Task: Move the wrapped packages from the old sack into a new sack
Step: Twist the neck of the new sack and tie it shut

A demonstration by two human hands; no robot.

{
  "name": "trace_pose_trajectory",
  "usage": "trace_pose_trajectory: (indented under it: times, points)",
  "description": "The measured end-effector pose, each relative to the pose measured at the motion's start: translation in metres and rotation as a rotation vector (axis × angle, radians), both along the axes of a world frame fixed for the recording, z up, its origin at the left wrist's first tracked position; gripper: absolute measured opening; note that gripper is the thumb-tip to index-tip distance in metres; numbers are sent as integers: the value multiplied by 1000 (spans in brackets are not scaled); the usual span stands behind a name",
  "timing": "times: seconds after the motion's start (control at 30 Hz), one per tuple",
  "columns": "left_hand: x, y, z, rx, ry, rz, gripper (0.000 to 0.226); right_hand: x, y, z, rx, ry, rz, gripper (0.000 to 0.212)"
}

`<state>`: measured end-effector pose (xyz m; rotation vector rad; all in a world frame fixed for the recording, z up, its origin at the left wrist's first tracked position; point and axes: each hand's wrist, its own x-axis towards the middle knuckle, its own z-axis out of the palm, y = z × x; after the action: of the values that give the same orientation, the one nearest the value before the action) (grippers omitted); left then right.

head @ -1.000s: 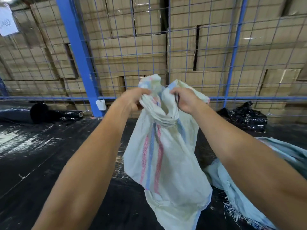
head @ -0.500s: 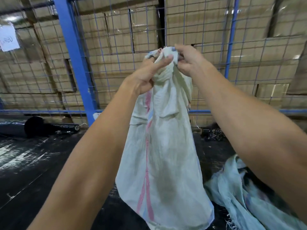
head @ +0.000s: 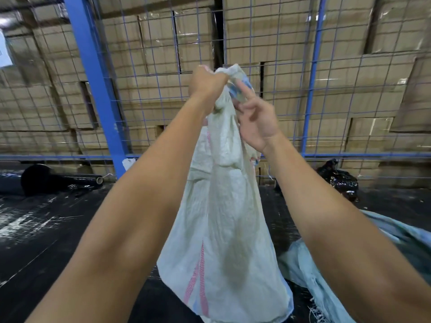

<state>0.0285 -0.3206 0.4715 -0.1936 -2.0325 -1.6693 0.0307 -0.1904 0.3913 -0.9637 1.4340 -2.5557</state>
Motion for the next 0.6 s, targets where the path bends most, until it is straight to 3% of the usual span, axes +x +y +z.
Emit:
trace_pose_trajectory:
  times: [0.07, 0.13, 0.2, 0.27, 0.33, 0.4, 0.5, 0.6]
  points:
    - [-1, 7, -6, 74, -84, -60, 27, 5, -5, 2, 162, 86, -60, 49]
    - [5, 16, -5, 97, -197, -329, 27, -2, -10, -10, 459, 120, -433, 52]
    - [10, 13, -9, 36, -214, -503, 17, -21, 3, -25, 296, -46, -717, 45]
    - [0, -5, -24, 80, -118, -421, 16, -18, 17, -24, 28, -226, -692, 36]
    - [-20, -29, -52, 45, -97, -146, 17, -8, 34, -19, -109, -343, -479, 25]
    - [-33, -39, -91, -105, -294, 56, 38, -7, 48, -18, -128, -363, -362, 35]
    - [-46, -31, -147, 27, -752, -152, 55, 4, 57, -25, -171, -304, -176, 48]
    - [-61, -9, -178, 337, -937, -460, 41, 10, 63, -38, -150, -315, -193, 51]
